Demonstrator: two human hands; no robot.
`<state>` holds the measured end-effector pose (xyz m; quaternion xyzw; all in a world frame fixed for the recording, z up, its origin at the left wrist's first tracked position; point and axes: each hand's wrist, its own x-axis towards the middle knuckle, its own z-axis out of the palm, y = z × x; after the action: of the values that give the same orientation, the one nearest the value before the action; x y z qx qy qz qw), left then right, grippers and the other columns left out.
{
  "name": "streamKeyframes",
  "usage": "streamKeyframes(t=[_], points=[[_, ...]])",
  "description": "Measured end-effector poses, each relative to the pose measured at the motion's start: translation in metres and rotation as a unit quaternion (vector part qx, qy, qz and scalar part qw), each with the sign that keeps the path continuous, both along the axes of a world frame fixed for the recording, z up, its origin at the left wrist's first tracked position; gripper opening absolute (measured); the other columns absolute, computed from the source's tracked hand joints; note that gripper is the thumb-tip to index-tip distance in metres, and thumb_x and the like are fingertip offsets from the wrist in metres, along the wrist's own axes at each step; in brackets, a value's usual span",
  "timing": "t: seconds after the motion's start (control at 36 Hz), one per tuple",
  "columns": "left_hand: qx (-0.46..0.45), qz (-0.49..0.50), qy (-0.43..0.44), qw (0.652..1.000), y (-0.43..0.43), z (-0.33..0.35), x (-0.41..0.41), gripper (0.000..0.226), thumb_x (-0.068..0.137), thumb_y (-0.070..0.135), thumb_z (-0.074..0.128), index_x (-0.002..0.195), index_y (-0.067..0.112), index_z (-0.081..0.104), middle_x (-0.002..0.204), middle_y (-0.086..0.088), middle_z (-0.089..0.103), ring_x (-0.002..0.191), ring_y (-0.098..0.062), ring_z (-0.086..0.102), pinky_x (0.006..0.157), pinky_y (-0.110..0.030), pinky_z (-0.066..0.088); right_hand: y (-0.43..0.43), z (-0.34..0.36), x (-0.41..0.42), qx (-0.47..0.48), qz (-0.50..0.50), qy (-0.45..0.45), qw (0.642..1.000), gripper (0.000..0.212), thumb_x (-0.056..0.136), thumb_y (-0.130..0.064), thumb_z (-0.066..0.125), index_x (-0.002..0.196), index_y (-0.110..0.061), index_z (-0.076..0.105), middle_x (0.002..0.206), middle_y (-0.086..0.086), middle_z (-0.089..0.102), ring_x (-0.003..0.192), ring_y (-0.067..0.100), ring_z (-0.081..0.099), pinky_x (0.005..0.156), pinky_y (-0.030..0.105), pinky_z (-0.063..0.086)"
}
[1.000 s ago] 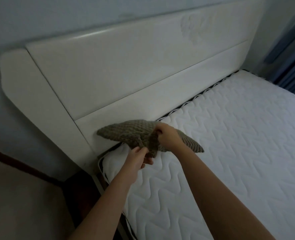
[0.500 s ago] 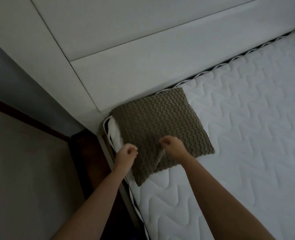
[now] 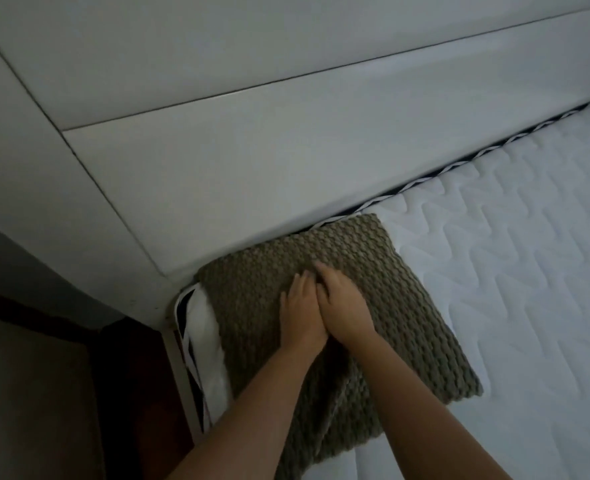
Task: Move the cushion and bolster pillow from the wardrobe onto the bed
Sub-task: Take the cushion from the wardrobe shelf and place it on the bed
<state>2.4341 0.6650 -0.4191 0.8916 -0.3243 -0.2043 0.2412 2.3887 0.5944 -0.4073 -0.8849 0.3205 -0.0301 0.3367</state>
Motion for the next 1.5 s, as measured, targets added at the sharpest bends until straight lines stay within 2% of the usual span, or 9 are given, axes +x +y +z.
streamKeyframes(t=[0.08,0.19,0.42,0.56,0.69,0.89,1.03,1.14,1.5], points=[[0.089,-0.060,-0.080,0.991,0.006,-0.041,-0.007,0.057,0.098,0.029,0.029,0.148,0.013,0.008,0.159,-0.003,0.006,0.146,-0.017,0.002,0.118,-0.036,0.002,-0.001,-0.044,-0.008,-0.065,0.096,0.158,0.981,0.049,0.099,-0.031,0.017,0.148,-0.031,0.008,0.158,-0.013,0.002,0.146,0.014,0.000,0.116,0.047,0.001],[0.074,-0.074,-0.153,0.983,0.016,-0.061,-0.019,0.057,0.082,0.033,0.034,0.131,0.009,0.052,0.140,-0.008,0.049,0.130,-0.023,0.045,0.111,-0.034,0.006,-0.009,-0.080,-0.030,-0.144,0.123,0.133,0.973,0.052,0.095,-0.044,0.012,0.139,-0.038,-0.016,0.142,-0.024,-0.026,0.140,0.007,-0.020,0.108,0.039,-0.020],[0.081,-0.075,-0.170,0.979,0.014,-0.066,-0.013,0.062,0.077,0.042,0.037,0.130,0.016,0.053,0.142,-0.008,0.048,0.130,-0.026,0.045,0.100,-0.061,0.033,-0.064,-0.092,-0.045,-0.203,0.056,0.161,0.964,0.059,0.089,-0.062,0.010,0.134,-0.043,-0.023,0.145,-0.020,-0.027,0.134,0.006,-0.028,0.105,0.047,-0.024],[0.128,-0.050,-0.147,0.980,0.020,-0.060,-0.011,0.070,0.081,0.047,0.031,0.133,0.003,0.047,0.143,-0.014,0.045,0.131,-0.031,0.043,0.095,-0.064,0.036,-0.098,-0.083,-0.069,-0.182,-0.002,0.220,0.959,0.062,0.088,-0.064,0.007,0.139,-0.042,-0.020,0.150,-0.014,-0.025,0.144,0.016,-0.015,0.111,0.061,-0.002],[0.119,-0.084,-0.153,0.977,0.021,-0.044,0.008,0.068,0.093,0.051,0.015,0.145,0.014,-0.010,0.155,-0.003,-0.018,0.134,-0.021,-0.031,0.112,-0.050,-0.010,-0.113,-0.057,-0.070,-0.135,-0.031,0.309,0.941,0.069,0.087,-0.066,0.008,0.144,-0.036,-0.016,0.158,0.001,-0.015,0.145,0.029,-0.008,0.112,0.059,0.005],[0.012,-0.006,-0.232,0.973,-0.024,-0.003,0.054,0.059,0.090,0.022,0.029,0.146,0.005,0.017,0.158,-0.010,0.009,0.144,-0.024,-0.005,0.113,-0.052,0.003,-0.073,-0.023,0.029,-0.174,0.103,0.065,0.977,0.060,0.096,-0.047,0.019,0.149,-0.021,0.004,0.159,0.001,0.002,0.146,0.021,-0.004,0.116,0.048,0.001],[0.140,0.001,-0.150,0.979,-0.016,-0.065,0.036,0.054,0.099,0.027,0.012,0.147,0.006,0.001,0.158,-0.011,-0.004,0.146,-0.024,-0.005,0.116,-0.049,0.004,-0.042,-0.077,0.041,-0.223,0.203,0.114,0.947,0.054,0.099,-0.036,0.018,0.148,-0.021,0.002,0.159,0.000,-0.005,0.146,0.022,-0.008,0.115,0.048,-0.005],[0.089,0.025,-0.191,0.977,-0.017,-0.078,0.037,0.060,0.089,0.030,0.020,0.140,0.003,0.036,0.150,-0.014,0.031,0.139,-0.028,0.029,0.107,-0.060,0.024,-0.054,-0.098,0.040,-0.220,0.183,0.076,0.955,0.056,0.096,-0.043,0.019,0.148,-0.028,0.005,0.159,-0.004,0.000,0.146,0.019,-0.003,0.115,0.047,-0.003],[0.095,0.017,-0.157,0.983,0.011,-0.090,0.025,0.061,0.093,0.050,0.014,0.147,0.027,-0.002,0.159,-0.006,-0.007,0.145,-0.033,-0.007,0.108,-0.067,0.008,-0.097,-0.100,-0.011,-0.213,-0.048,0.187,0.958,0.064,0.088,-0.056,0.002,0.148,-0.031,0.000,0.159,0.000,-0.003,0.146,0.023,-0.006,0.111,0.060,-0.008]])
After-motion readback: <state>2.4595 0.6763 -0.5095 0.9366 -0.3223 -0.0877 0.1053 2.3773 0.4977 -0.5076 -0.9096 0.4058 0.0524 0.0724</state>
